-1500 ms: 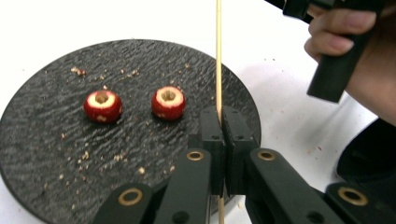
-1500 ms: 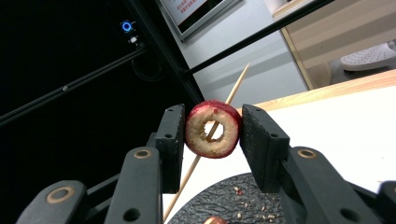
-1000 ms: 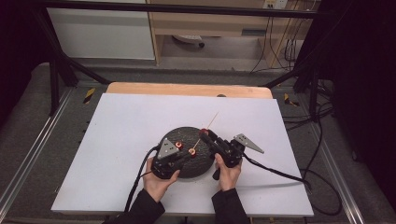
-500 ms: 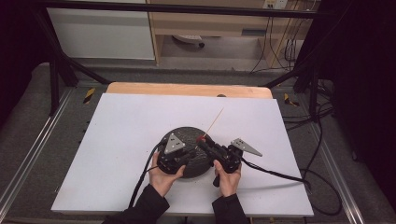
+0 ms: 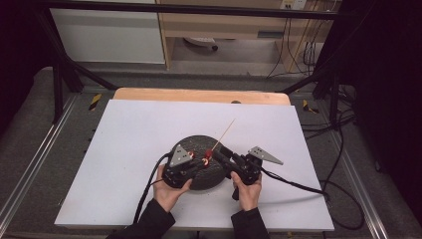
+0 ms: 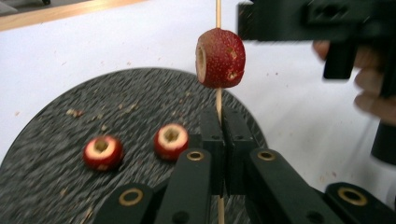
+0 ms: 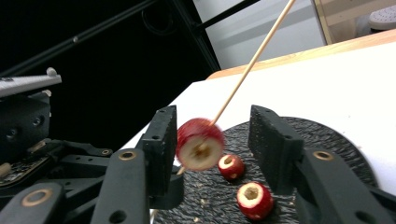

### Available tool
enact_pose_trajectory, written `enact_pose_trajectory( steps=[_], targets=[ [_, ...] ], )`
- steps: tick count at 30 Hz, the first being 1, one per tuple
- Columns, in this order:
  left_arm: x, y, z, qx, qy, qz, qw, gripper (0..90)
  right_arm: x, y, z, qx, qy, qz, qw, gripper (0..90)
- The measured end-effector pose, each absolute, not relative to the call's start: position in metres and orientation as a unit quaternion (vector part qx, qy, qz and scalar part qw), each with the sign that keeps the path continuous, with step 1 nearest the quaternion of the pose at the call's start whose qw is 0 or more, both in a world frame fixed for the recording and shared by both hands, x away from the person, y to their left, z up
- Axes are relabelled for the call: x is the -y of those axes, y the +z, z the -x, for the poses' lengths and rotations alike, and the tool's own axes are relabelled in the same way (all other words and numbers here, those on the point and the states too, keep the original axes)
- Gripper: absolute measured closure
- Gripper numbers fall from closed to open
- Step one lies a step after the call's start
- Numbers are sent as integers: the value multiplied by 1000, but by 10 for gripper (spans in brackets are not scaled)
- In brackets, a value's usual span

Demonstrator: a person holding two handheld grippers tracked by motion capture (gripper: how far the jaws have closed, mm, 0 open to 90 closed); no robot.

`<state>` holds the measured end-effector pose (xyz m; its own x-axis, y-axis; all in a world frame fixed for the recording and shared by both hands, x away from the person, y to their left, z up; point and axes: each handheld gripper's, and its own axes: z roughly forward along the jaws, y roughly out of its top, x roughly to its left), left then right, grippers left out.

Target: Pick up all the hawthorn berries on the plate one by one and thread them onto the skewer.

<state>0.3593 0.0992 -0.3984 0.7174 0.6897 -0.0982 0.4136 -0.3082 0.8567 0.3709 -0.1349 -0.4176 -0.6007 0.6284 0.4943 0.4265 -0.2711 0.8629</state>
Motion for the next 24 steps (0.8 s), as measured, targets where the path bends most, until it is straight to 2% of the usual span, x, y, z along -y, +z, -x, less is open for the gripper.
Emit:
enact_pose_trajectory(
  steps=[1, 8, 13, 21, 24],
  targets=[
    [-103, -399, -358, -347, 145, -796, 474, 882, 135, -418, -371, -599, 665, -440, 76, 499],
    [-129, -402, -351, -347, 144, -804, 461, 882, 144, -413, -373, -652, 616, -432, 90, 321],
    [-149, -404, -343, -344, 146, -812, 449, 881, 148, -414, -378, -695, 566, -431, 100, 164],
    [-179, -409, -332, -348, 149, -813, 442, 881, 151, -414, -383, -744, 510, -423, 81, 81],
    [-190, -412, -328, -354, 149, -812, 440, 881, 150, -413, -384, -765, 485, -414, 87, 61]
  ],
)
